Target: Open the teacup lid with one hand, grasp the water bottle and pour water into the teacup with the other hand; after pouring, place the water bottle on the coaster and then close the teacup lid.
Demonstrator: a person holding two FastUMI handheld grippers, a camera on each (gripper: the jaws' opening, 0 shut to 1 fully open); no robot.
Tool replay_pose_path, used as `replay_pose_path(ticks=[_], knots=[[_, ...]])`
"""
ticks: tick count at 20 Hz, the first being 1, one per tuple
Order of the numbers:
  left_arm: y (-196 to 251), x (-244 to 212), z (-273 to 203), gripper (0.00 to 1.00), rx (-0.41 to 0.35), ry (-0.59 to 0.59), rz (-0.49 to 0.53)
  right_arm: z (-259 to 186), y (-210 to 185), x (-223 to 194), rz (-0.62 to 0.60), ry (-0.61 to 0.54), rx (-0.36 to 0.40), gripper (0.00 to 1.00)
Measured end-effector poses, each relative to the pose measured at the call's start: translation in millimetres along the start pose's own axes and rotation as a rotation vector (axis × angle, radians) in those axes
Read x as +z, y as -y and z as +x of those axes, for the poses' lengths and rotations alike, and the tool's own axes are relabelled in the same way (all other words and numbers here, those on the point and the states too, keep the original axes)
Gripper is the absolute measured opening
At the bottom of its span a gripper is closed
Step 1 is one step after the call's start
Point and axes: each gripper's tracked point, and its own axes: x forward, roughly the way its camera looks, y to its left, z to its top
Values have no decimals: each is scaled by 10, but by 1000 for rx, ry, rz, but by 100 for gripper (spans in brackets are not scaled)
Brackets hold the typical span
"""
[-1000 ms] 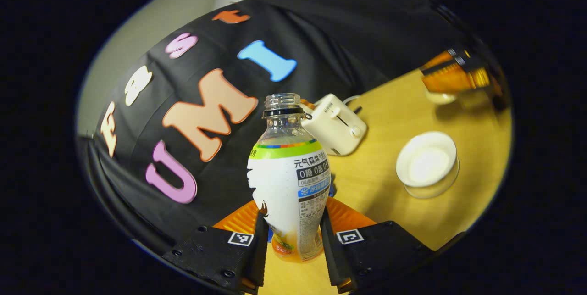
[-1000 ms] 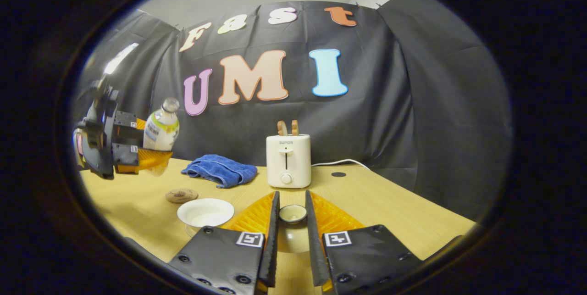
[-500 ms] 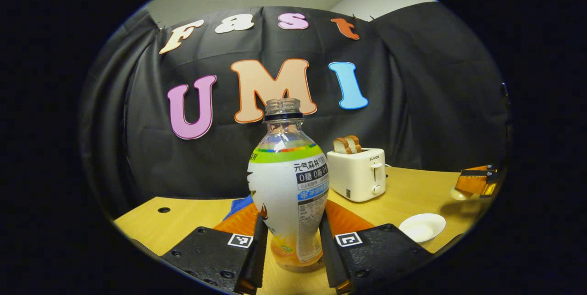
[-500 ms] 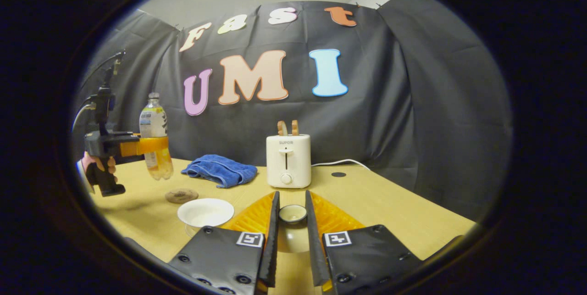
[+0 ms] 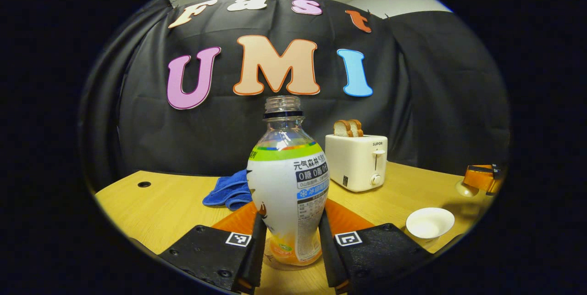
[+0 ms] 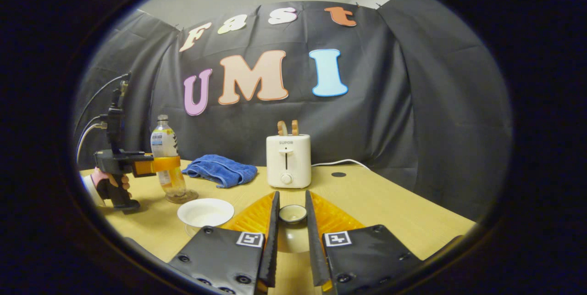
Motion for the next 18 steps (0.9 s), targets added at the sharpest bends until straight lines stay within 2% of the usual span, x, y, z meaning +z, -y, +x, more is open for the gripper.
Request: replay_pose_path(ticks=[9,13,17,18], knots=[[-28,-91,57,55,1,-19,10,-5,-2,1,0,0,-2,33],[-35,-93,44,62,2,-15,5,-9,1,3,0,0,-3,33],[-36,-88,4,73,8,-13,64,-9,8,5,0,0,-6,33],[-28,-88,-9,85,5,-9,70,-4,5,0,0,0,-5,33]])
